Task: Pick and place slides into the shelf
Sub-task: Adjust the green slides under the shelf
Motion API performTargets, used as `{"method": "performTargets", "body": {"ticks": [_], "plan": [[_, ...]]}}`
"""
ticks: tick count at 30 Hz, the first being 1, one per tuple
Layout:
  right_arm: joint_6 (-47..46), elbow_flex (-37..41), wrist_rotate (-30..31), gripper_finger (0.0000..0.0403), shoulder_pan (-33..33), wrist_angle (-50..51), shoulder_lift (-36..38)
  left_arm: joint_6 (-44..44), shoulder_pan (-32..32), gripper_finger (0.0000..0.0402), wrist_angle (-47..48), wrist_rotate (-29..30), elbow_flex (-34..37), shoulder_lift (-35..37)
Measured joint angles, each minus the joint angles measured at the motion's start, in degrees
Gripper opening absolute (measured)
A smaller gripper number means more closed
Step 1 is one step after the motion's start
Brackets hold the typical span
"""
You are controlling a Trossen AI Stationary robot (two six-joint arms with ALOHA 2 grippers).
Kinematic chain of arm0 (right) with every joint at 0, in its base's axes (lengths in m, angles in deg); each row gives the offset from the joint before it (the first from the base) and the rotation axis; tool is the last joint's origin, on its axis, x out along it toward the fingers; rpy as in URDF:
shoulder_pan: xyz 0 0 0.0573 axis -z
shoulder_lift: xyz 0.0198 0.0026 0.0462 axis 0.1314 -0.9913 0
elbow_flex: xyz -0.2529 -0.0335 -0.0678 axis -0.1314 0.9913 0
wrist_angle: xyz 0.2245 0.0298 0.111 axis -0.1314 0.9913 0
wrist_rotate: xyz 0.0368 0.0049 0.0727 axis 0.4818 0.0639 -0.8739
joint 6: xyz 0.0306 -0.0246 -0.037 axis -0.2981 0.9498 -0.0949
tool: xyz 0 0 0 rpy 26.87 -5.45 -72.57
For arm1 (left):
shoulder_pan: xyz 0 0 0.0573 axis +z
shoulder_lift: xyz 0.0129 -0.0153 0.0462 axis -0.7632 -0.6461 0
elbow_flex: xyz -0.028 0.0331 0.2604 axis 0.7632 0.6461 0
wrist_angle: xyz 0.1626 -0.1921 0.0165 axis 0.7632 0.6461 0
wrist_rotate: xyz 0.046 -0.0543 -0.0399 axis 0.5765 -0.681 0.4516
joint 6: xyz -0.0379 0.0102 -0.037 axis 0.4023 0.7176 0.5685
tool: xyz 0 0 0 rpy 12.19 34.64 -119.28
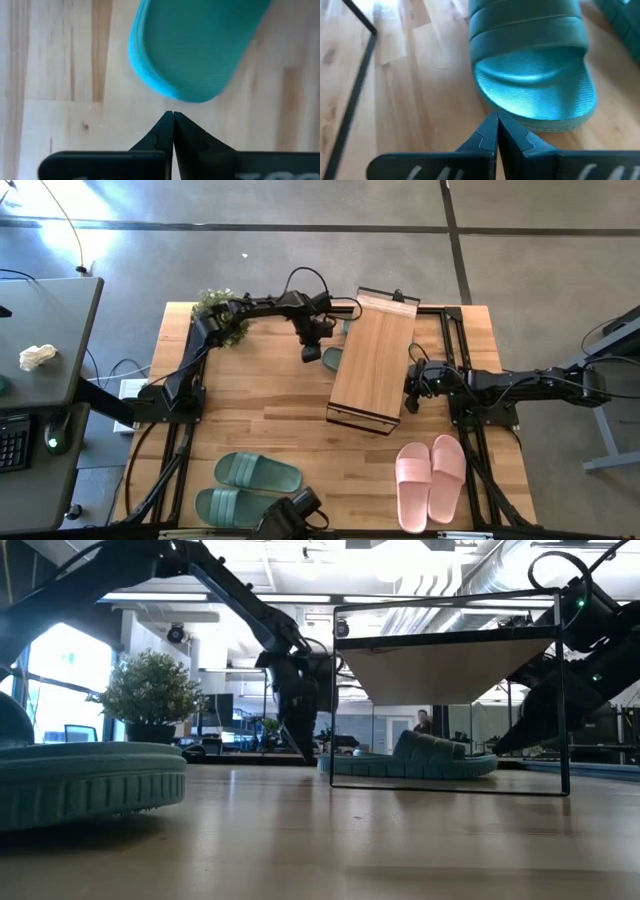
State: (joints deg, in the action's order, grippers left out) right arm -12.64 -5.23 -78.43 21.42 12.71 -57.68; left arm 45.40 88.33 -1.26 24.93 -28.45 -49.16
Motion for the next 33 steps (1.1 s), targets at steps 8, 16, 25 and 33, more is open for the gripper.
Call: {"method": "performTargets", "body": {"ticks": [8, 16, 25, 33], "plan": [[0.2, 0.0, 1.5, 0.0, 0.1, -0.7, -1.6, -0.4, -0.8, 0.0, -1.3, 1.2, 0.0, 0.1], [-5.0, 0.1, 11.0, 0.0, 0.1, -0.5, -4.1, -0.1, -1.1, 0.0, -3.7, -0.2, 0.0, 0.1], [-12.7, 0.1, 21.5, 0.0, 0.1, 2.5, -4.1, -0.1, -1.2, 0.0, -7.0, -0.8, 0.0, 0.1], [-16.0, 0.1, 26.6, 0.0, 0.1, 5.1, -4.1, -0.3, -1.1, 0.0, -7.9, -0.6, 0.0, 0.1]]}}
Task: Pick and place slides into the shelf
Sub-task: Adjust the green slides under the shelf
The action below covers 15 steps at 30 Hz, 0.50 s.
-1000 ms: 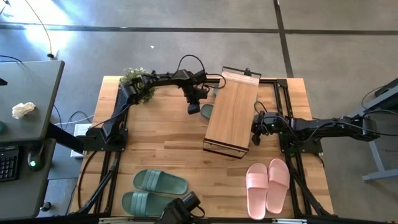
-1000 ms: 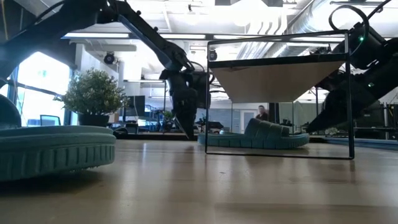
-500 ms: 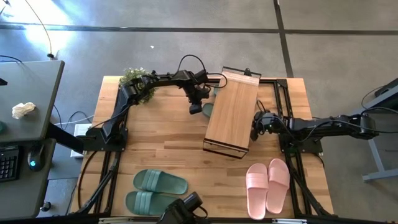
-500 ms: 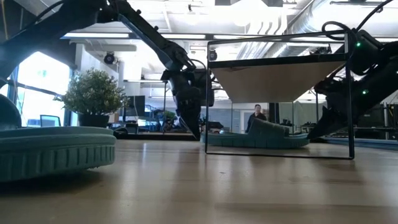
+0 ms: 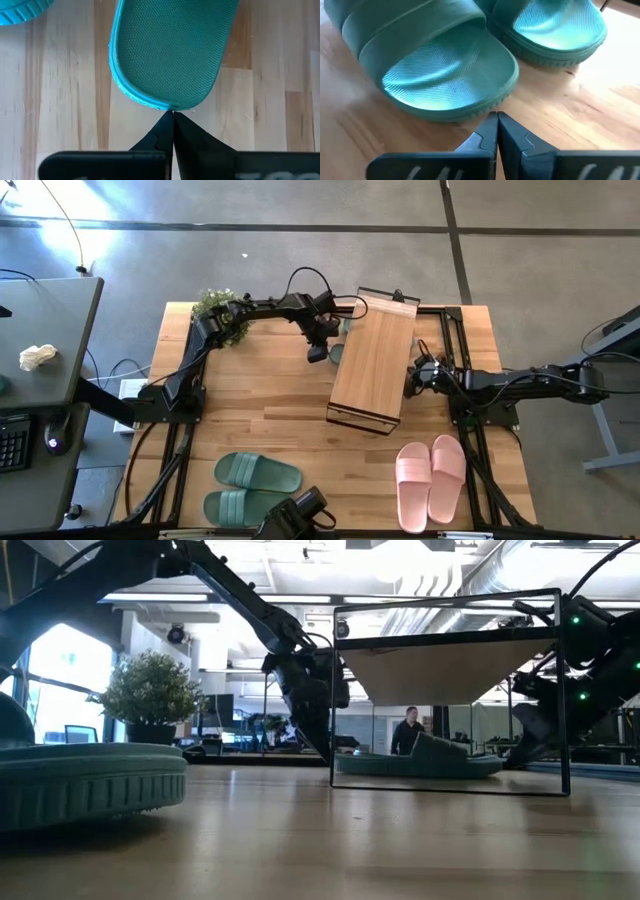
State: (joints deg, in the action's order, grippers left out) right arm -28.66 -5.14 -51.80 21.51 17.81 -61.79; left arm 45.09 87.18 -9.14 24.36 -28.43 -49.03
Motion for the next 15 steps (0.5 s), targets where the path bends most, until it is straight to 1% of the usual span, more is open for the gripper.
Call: {"method": "performTargets", "body": {"ticks": [2, 4, 11, 13, 15], "plan": [[1.0, 0.0, -0.1, 0.0, 0.0, -0.5, 0.0, 0.0, 0.0, 0.0, -0.4, 0.1, 0.0, 0.0], [2.4, 0.0, -1.5, 0.0, 0.0, -0.9, 0.2, -0.3, 0.0, 0.0, -1.1, 0.2, 0.0, 0.0], [3.2, 0.0, -9.4, 0.0, 0.0, -0.3, 2.5, -1.3, 0.1, 0.0, -0.7, 0.6, 0.0, 0.0], [3.3, -0.7, -11.1, 0.0, 0.0, 3.0, 3.6, -1.4, 0.1, 0.0, -0.7, 0.5, 0.0, 0.0], [3.0, -3.5, -9.5, 0.0, 0.0, 10.4, 4.4, -1.5, 0.0, 0.0, -0.8, 0.1, 0.0, 0.0]]}}
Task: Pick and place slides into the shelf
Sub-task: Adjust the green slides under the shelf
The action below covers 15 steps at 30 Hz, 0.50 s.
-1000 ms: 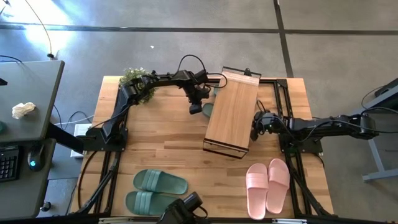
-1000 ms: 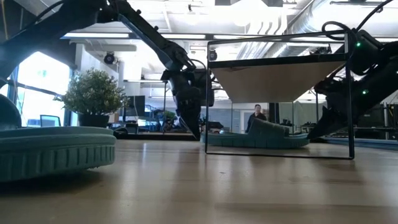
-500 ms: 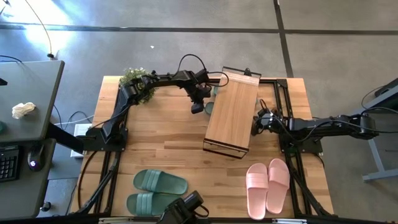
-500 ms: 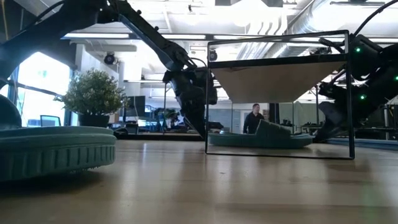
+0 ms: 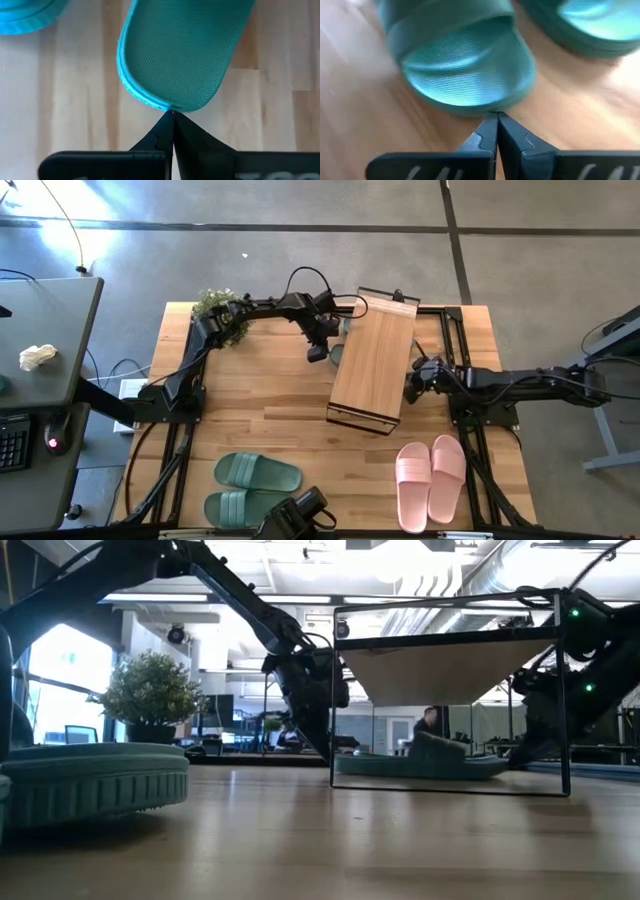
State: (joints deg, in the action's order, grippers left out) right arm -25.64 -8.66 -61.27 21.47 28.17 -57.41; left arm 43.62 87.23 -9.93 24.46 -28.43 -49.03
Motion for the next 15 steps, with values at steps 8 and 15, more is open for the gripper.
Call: {"method": "performTargets", "body": {"ticks": [8, 15], "plan": [[4.7, -7.1, -10.7, 0.0, -0.4, 8.5, 3.2, 0.0, 0.0, 0.0, 0.0, -0.3, 0.0, 0.0], [5.1, -4.9, -13.9, 0.0, -2.5, 5.5, 3.2, 0.0, 0.0, 0.0, 0.1, -0.3, 0.0, 0.0]]}}
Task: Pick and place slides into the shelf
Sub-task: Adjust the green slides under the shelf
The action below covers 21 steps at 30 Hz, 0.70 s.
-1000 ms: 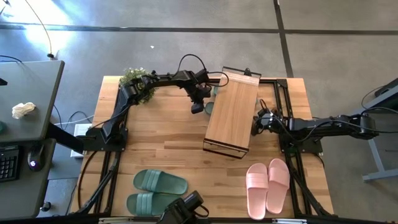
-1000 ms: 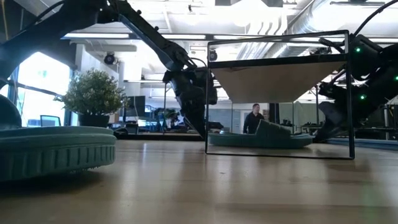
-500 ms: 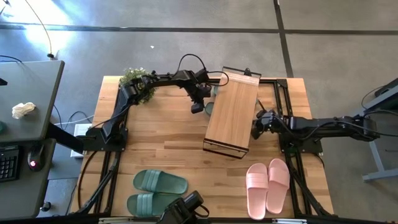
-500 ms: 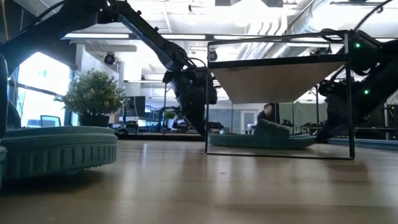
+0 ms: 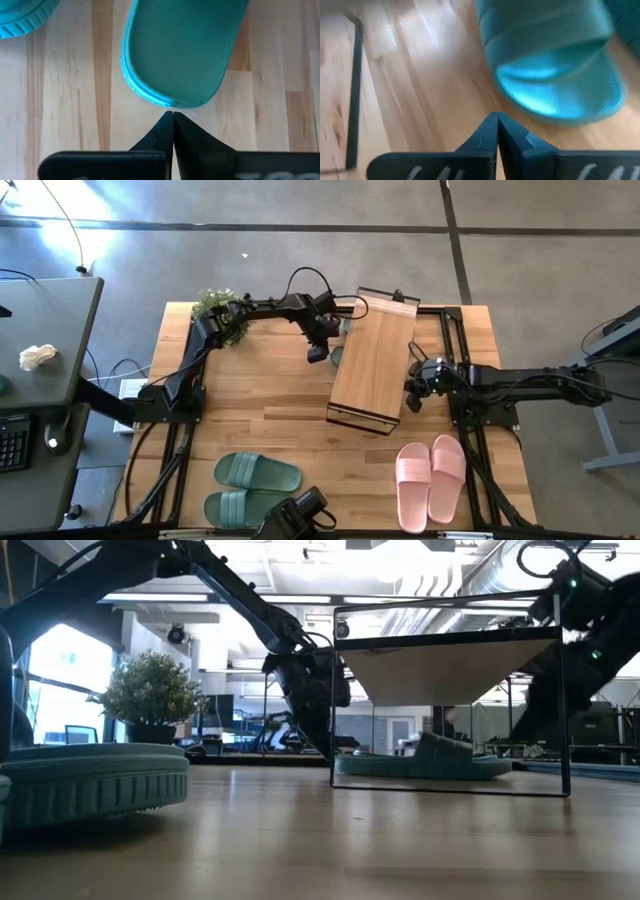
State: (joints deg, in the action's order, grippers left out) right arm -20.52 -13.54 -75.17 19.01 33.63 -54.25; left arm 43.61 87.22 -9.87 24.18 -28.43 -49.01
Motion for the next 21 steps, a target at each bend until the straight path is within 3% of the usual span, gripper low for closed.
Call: {"method": "performTargets", "body": {"ticks": [12, 21], "plan": [[-3.2, 6.3, 2.7, 0.0, 0.5, -10.9, -2.5, 0.0, 0.0, 0.0, 0.0, 0.2, 0.0, 0.0], [-9.1, 6.3, 12.1, 0.0, 0.6, -13.6, -6.2, 0.2, 0.0, 0.0, 0.0, 0.3, 0.0, 0.0]]}}
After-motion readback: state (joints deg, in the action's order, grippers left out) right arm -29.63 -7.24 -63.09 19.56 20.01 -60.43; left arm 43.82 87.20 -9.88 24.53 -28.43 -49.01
